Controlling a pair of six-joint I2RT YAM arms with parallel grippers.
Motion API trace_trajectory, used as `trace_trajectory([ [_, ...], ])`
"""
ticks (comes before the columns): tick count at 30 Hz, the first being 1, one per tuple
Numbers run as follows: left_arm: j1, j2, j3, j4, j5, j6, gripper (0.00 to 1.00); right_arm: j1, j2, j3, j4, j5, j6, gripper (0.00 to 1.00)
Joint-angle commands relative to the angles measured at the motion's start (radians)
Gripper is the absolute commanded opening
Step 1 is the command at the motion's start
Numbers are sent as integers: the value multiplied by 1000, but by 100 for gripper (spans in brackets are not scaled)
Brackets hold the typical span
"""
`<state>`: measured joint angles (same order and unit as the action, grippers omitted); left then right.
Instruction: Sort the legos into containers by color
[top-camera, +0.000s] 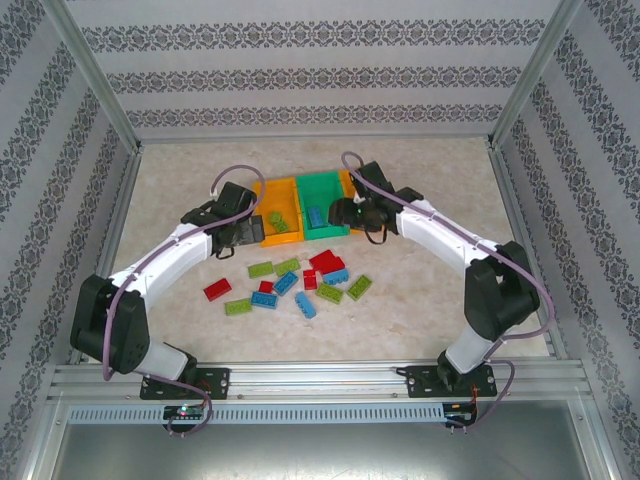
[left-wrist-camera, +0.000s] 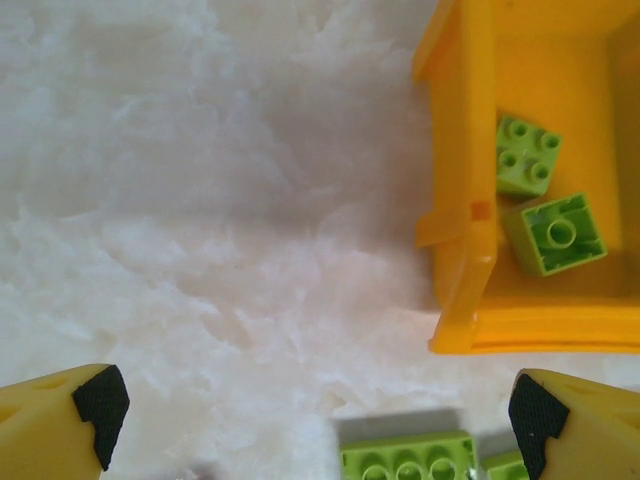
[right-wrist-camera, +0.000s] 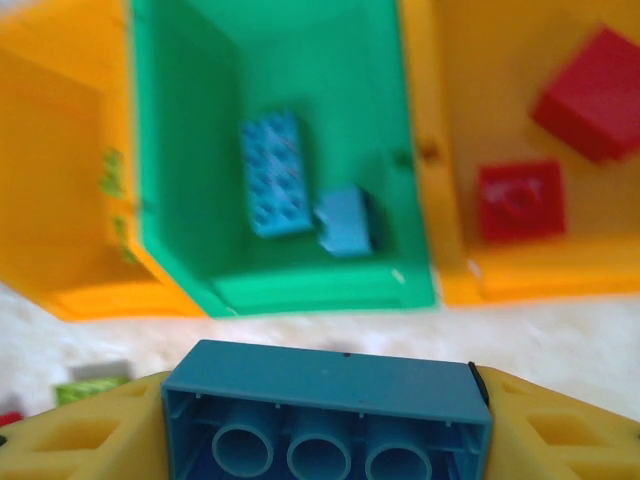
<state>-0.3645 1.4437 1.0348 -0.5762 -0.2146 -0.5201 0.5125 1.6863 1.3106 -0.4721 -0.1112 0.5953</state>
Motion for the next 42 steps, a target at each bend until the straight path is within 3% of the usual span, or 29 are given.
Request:
trace_trajectory([
  [1,10,-52,-50,-37,-4,-25,99,-7,87,88,31,-58,-12,61],
  [10,12,-105,-134,-68,23,-78,99,-22,288,288,6,-31,1,64],
  [16,11,-153,-197,-155,6,-150,99,-35,353,322,-8,-23,21,70],
  [26,10,-279,-318,-234,36,-303,99,-32,374,319,5,-45,10,76],
  [42,32,-273,-370,-222,117,-382,99,-25,323,284,51,-70,-13,80],
])
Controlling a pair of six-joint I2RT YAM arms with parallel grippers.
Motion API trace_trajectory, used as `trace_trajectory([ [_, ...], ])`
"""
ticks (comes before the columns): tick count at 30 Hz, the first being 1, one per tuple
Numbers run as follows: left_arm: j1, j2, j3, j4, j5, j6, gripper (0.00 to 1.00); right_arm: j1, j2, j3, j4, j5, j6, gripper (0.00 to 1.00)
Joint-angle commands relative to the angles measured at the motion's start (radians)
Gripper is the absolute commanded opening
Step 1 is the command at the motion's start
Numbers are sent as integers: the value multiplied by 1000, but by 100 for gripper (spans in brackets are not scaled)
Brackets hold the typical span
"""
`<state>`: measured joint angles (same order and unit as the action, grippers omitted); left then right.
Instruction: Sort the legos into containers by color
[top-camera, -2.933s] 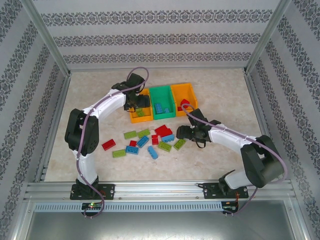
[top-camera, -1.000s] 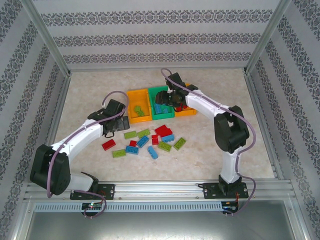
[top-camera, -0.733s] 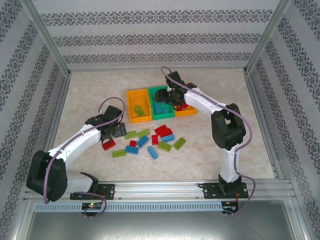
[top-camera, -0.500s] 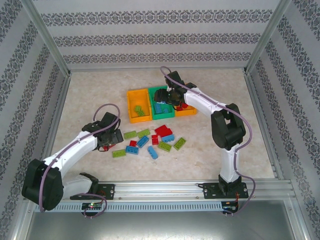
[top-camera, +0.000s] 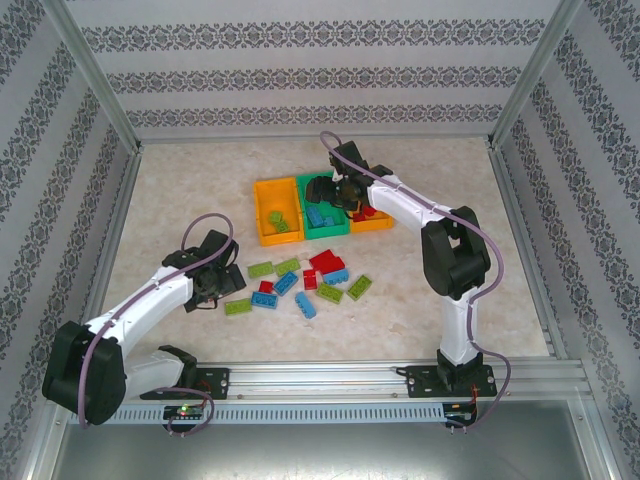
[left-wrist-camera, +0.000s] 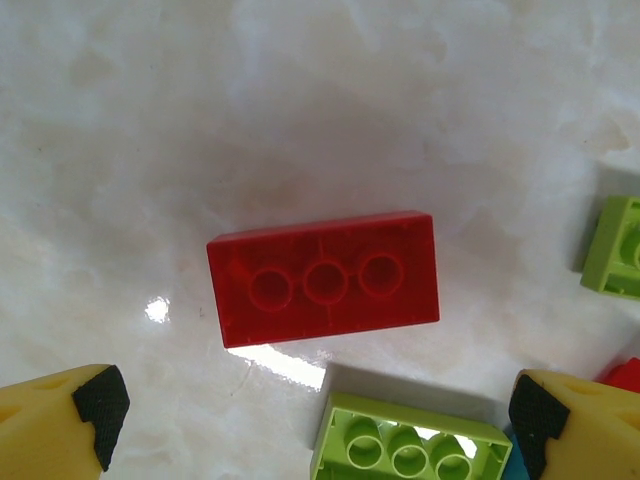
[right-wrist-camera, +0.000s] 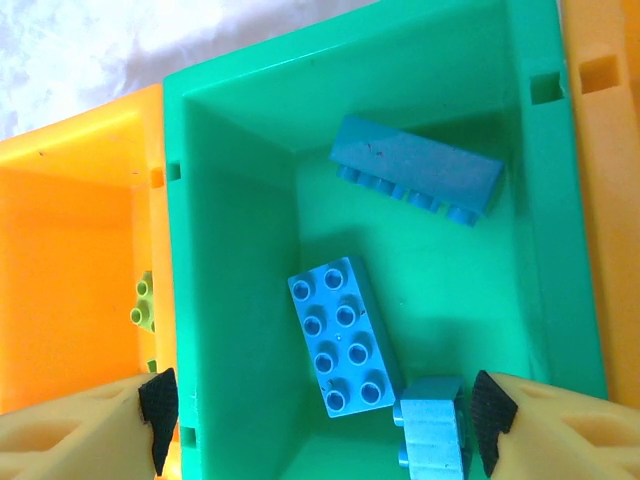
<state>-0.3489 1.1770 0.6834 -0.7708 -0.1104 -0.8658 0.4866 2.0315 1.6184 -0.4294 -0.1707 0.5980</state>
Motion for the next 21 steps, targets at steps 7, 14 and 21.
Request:
trace_trajectory([
  [7,28,10,-36,15,37,-52,99,0,-40,-41,14,-9,-26,81],
  [14,54,44,-29,62,43,-39,99,0,-58,-71,36,-16,-20,81],
  [21,103,141,6,103,83,19,100,7,-86,-74,49,-32,-52,81],
])
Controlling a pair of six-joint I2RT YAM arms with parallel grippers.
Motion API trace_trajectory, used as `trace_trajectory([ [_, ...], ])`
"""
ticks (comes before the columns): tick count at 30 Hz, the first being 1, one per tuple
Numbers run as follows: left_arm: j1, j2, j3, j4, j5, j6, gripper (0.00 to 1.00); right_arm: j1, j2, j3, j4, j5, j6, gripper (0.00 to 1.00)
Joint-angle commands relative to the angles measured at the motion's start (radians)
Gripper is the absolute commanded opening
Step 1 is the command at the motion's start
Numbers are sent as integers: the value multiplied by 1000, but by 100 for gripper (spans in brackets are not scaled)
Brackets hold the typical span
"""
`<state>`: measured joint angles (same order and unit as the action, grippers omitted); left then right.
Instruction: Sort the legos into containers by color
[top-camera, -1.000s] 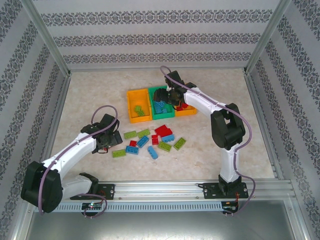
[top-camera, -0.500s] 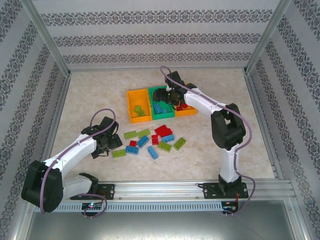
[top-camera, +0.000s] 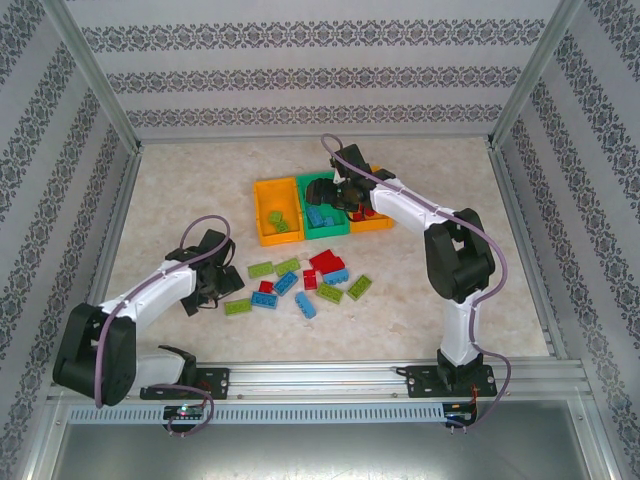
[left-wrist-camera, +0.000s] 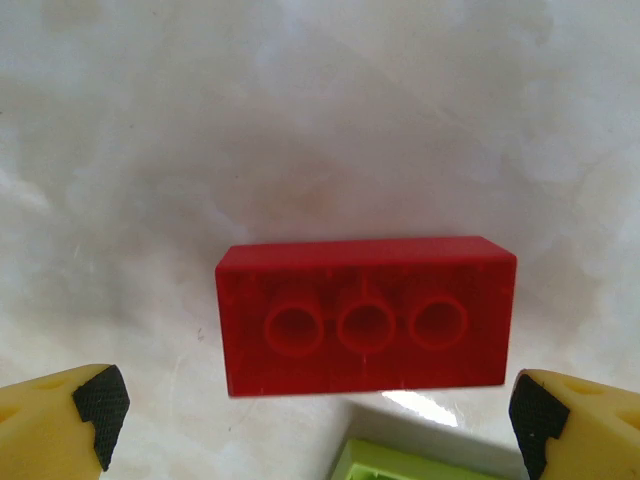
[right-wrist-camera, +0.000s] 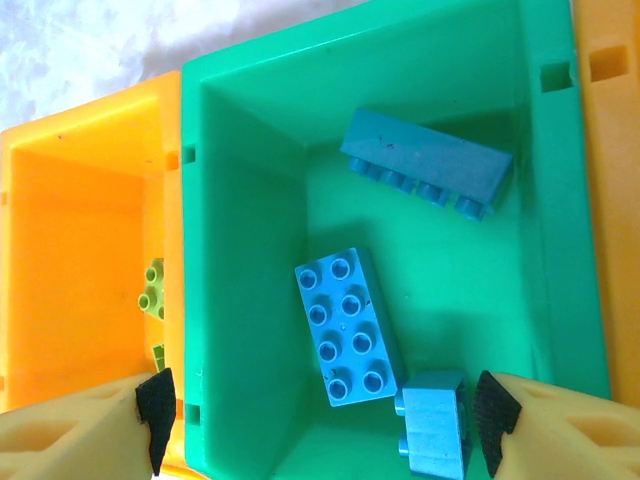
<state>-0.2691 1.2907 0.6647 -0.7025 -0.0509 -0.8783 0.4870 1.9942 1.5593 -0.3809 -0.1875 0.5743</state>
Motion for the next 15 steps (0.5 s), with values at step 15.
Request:
trace_trajectory([
  [15,63,104,15,148,75,82,77,6,-140,-72,-7,20,-45,82],
])
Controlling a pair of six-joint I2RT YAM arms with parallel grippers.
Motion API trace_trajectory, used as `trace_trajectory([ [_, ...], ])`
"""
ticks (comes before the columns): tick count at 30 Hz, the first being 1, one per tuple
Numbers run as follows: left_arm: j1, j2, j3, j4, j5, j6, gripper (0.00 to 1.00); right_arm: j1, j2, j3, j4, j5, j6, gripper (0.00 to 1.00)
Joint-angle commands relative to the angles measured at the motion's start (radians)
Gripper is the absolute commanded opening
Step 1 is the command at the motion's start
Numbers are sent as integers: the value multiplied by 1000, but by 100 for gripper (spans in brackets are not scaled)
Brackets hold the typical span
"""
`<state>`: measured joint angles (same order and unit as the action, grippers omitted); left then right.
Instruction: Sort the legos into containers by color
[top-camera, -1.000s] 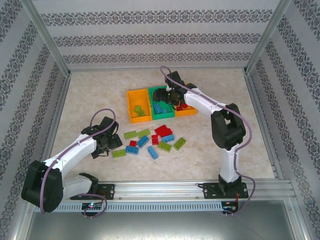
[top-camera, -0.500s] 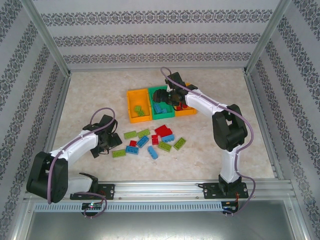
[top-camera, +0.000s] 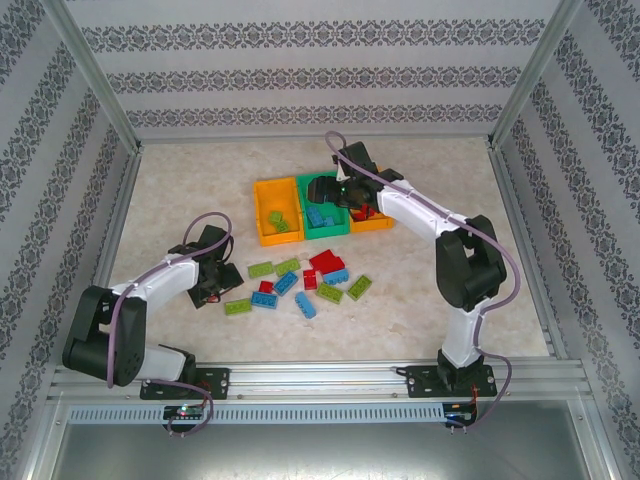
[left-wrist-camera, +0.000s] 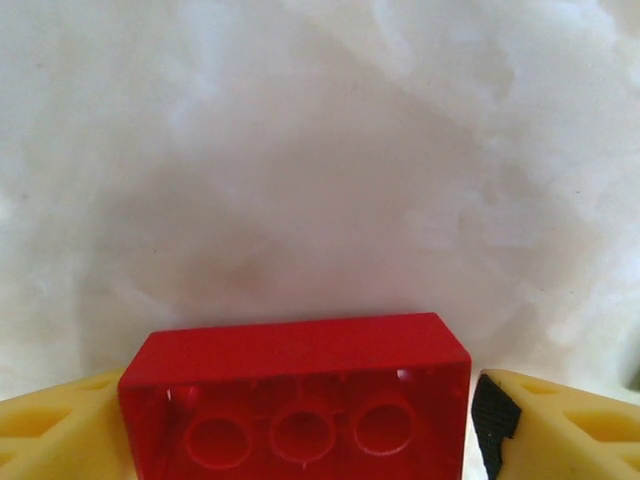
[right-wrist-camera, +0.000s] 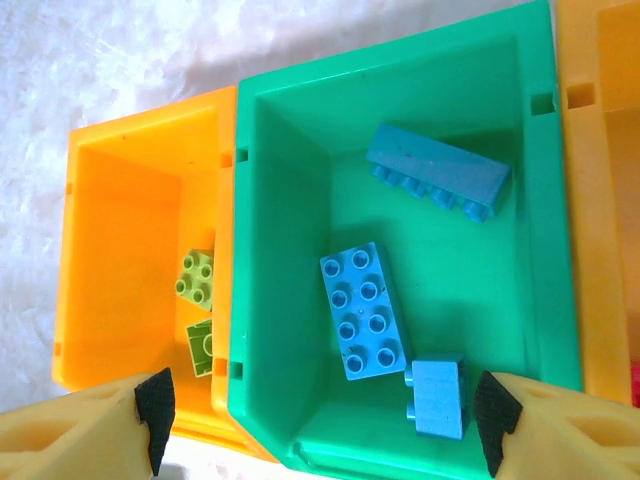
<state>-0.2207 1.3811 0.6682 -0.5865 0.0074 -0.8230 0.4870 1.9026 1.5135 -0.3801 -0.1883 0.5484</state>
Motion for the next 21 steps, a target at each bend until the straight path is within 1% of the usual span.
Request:
trace_trajectory([
  [1,14,14,10,35,19,29,73,4,-57,-36,-9,23,-19,82],
  [5,14,7,10,39,28,41,60,-1,-106,-76,-8,36,-21,82],
  [9,14,-13,20,29,34,52,53,-9,-171,-129,-4,49,-33,82],
  [11,14,-32,33,24,55,59,49,-25,-214,-171,3,60,-39,83],
  [14,13,-67,55,26,85,61,47,-74,-280,-251,7,72,-39,84],
  [17,-5,-86,87,36,111,51,46,-140,-344,-339,7,71,-39,84],
  [21,-98,-50,166,46,114,37,45,-222,-434,-454,-2,88,-46,84],
])
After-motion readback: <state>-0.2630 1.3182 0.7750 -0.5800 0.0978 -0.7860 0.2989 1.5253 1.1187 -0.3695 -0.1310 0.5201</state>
